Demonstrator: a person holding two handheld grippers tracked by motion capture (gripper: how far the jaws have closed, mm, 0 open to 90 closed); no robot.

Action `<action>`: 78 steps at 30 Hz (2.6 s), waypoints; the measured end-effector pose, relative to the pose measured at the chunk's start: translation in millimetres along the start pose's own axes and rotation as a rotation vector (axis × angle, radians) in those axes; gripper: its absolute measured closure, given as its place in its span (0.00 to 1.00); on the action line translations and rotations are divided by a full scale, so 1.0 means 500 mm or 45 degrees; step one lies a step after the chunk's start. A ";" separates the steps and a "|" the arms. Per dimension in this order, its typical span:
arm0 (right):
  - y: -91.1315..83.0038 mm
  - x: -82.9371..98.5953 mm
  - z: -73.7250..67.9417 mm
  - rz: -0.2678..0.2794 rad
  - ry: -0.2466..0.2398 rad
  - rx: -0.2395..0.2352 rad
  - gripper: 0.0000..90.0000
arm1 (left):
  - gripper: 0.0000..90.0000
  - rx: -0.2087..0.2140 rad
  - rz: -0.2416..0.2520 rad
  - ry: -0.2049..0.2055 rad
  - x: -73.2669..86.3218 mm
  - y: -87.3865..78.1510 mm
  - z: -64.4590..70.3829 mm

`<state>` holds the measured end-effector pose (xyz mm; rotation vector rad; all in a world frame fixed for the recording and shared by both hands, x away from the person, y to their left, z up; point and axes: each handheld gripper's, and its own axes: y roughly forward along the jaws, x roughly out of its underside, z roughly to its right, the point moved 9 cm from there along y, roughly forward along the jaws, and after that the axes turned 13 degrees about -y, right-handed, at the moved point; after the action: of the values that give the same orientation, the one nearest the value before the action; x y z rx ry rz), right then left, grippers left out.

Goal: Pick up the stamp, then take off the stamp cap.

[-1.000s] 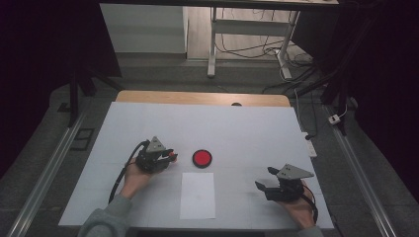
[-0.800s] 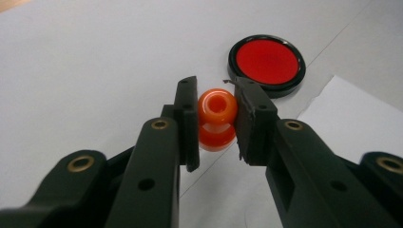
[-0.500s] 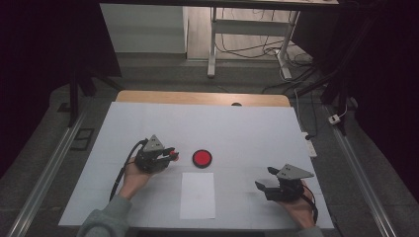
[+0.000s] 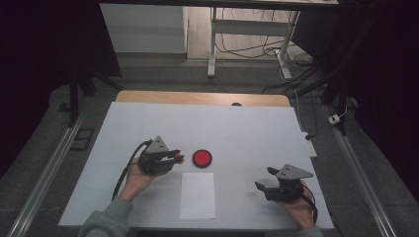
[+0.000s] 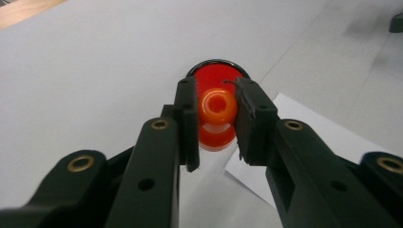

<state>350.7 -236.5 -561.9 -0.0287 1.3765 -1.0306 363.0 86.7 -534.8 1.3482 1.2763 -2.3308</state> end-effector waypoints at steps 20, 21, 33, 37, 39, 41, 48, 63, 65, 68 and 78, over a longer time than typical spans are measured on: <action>-0.002 -0.007 -0.002 0.042 0.050 -0.034 0.30 | 0.80 0.090 0.014 0.019 -0.012 -0.001 0.050; -0.002 -0.007 -0.002 0.042 0.049 -0.034 0.30 | 0.80 0.099 0.016 0.018 -0.013 -0.001 0.054; 0.003 -0.004 0.002 0.032 0.054 -0.031 0.30 | 0.80 0.220 0.019 0.015 -0.012 0.003 0.097; 0.003 -0.006 0.002 0.017 0.034 -0.018 0.30 | 0.80 0.230 0.019 0.015 -0.009 0.006 0.108; 0.004 -0.009 0.001 0.027 0.032 -0.020 0.30 | 0.80 0.236 0.018 0.012 -0.007 0.009 0.114; 0.005 -0.009 -0.001 0.020 0.028 -0.024 0.30 | 0.80 0.240 0.014 0.016 -0.006 0.012 0.120; 0.004 -0.011 -0.003 0.019 0.019 -0.018 0.30 | 0.80 0.243 0.003 0.041 -0.004 0.018 0.133; 0.007 -0.015 -0.008 0.027 0.015 -0.028 0.30 | 0.80 0.240 0.004 0.043 -0.003 0.017 0.133; 0.009 -0.016 -0.010 0.027 0.009 -0.030 0.30 | 0.80 0.238 0.003 0.043 -0.003 0.017 0.133; 0.012 -0.018 -0.013 0.029 0.009 -0.037 0.30 | 0.80 0.235 0.001 0.043 -0.002 0.017 0.133; 0.019 -0.038 -0.024 0.065 0.006 -0.041 0.31 | 0.80 0.228 0.003 0.026 0.000 0.015 0.124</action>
<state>349.5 -212.8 -555.7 -0.0151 1.3916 -0.9661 327.5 36.1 -524.9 1.4273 1.0928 -2.4864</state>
